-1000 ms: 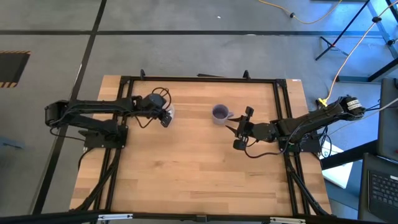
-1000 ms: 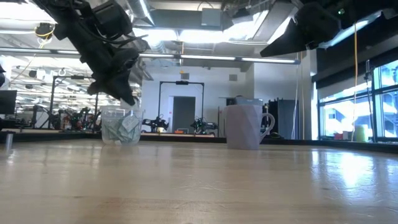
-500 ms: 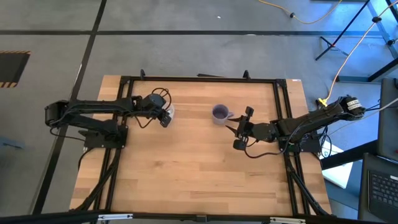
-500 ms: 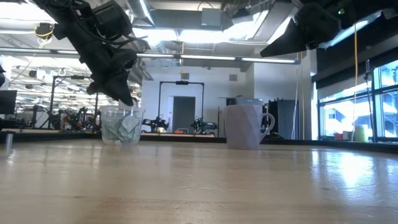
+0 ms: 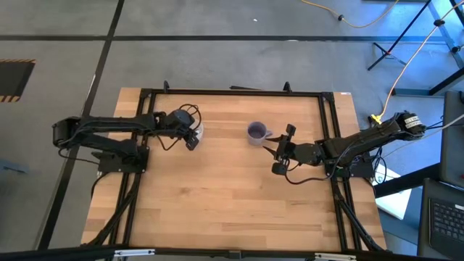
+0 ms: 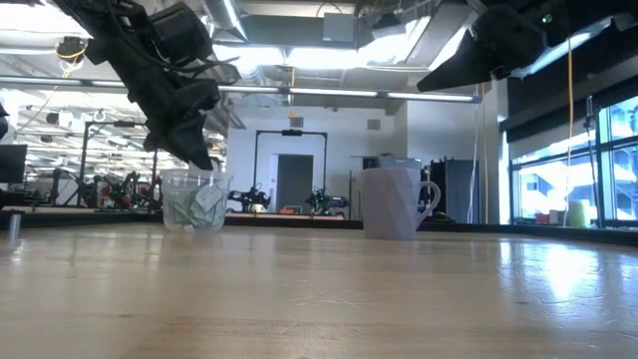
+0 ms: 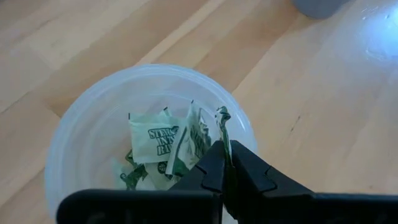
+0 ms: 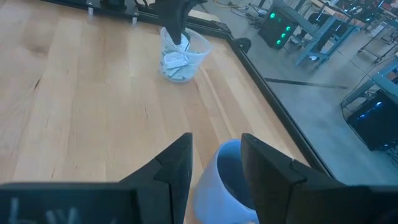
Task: Pick and place Stevia / Truvia into bins
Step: Put the green stevia packet into the transparent container
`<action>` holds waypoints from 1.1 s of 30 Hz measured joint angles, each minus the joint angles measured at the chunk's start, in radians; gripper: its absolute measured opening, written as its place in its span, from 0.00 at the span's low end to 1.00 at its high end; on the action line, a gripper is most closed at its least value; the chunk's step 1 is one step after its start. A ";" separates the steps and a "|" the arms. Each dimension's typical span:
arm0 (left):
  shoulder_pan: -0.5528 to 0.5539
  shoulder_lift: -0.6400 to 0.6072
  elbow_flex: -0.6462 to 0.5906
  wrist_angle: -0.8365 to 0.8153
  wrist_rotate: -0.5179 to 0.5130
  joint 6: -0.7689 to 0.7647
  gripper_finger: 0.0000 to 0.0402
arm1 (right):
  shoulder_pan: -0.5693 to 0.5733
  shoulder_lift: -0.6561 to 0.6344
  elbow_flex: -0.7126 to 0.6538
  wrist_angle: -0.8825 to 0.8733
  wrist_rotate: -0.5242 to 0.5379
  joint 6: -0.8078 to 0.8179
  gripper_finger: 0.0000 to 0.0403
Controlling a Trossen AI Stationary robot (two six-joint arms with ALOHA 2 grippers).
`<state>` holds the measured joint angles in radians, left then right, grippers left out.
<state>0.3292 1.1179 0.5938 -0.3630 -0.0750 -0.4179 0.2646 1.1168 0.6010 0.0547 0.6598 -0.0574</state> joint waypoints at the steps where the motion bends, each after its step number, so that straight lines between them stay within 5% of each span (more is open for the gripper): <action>1: 0.000 0.002 0.000 -0.001 -0.004 -0.002 0.03 | 0.000 0.000 0.000 0.000 0.000 0.000 0.35; 18: 0.002 0.052 0.000 0.001 -0.016 -0.020 0.05 | 0.000 0.001 0.000 0.000 0.000 0.000 0.35; 33: 0.050 0.000 0.000 -0.002 -0.065 0.006 0.16 | 0.000 0.001 0.000 -0.001 0.000 0.000 0.35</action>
<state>0.3787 1.1174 0.5938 -0.3645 -0.1398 -0.4122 0.2648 1.1175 0.6014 0.0535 0.6600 -0.0570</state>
